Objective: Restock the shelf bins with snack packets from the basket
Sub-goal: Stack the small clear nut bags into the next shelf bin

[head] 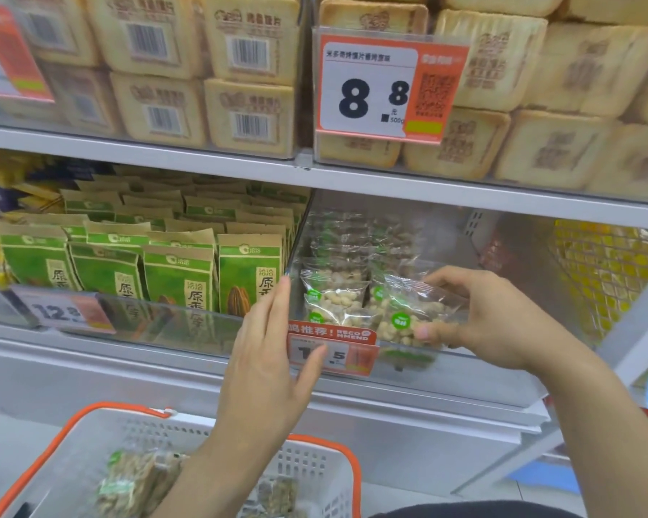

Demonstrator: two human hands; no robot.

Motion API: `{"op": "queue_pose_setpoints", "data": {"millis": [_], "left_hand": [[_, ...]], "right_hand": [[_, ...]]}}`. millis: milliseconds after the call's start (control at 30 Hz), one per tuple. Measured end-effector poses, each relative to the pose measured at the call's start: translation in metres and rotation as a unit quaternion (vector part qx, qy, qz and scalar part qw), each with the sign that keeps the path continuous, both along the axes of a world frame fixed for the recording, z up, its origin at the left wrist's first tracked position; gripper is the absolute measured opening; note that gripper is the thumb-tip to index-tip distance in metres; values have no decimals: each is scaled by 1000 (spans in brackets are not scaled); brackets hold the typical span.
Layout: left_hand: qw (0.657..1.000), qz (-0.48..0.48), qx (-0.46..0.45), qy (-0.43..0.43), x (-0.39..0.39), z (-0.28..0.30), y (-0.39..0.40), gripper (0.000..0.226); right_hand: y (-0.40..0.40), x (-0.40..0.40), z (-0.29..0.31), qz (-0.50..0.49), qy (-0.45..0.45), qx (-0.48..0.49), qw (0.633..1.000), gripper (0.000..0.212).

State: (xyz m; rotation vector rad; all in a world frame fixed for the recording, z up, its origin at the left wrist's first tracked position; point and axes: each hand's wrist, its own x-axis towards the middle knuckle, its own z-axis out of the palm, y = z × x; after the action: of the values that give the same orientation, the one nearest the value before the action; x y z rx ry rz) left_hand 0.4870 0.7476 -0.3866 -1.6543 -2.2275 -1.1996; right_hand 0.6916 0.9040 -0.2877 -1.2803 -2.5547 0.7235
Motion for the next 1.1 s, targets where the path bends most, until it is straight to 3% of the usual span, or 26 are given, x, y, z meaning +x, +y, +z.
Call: {"op": "queue_pose_setpoints", "data": {"millis": [133, 267, 400, 567, 633, 800, 967, 1100], "left_hand": [[1000, 4, 6, 0, 1, -2, 0, 85], [1000, 5, -1, 2, 1, -3, 1, 87], [1000, 6, -5, 3, 0, -3, 1, 87], [1000, 10, -2, 0, 2, -4, 2, 86], [1000, 10, -2, -3, 2, -4, 2, 87], [1000, 14, 0, -8, 4, -5, 3, 89], [1000, 26, 7, -10, 7, -3, 4, 91], [1000, 6, -10, -16, 5, -1, 1, 90]], "right_hand": [[0, -7, 0, -21, -3, -9, 1000, 55], [1, -19, -7, -17, -26, -37, 999, 67], [4, -6, -8, -48, 65, -116, 990, 65], [5, -6, -13, -111, 67, -104, 986, 35], [5, -11, -17, -106, 49, -85, 989, 32], [3, -25, -15, -93, -16, -38, 995, 39], [-3, -24, -18, -102, 16, -60, 993, 44], [-18, -20, -13, -102, -15, -42, 994, 65]]}}
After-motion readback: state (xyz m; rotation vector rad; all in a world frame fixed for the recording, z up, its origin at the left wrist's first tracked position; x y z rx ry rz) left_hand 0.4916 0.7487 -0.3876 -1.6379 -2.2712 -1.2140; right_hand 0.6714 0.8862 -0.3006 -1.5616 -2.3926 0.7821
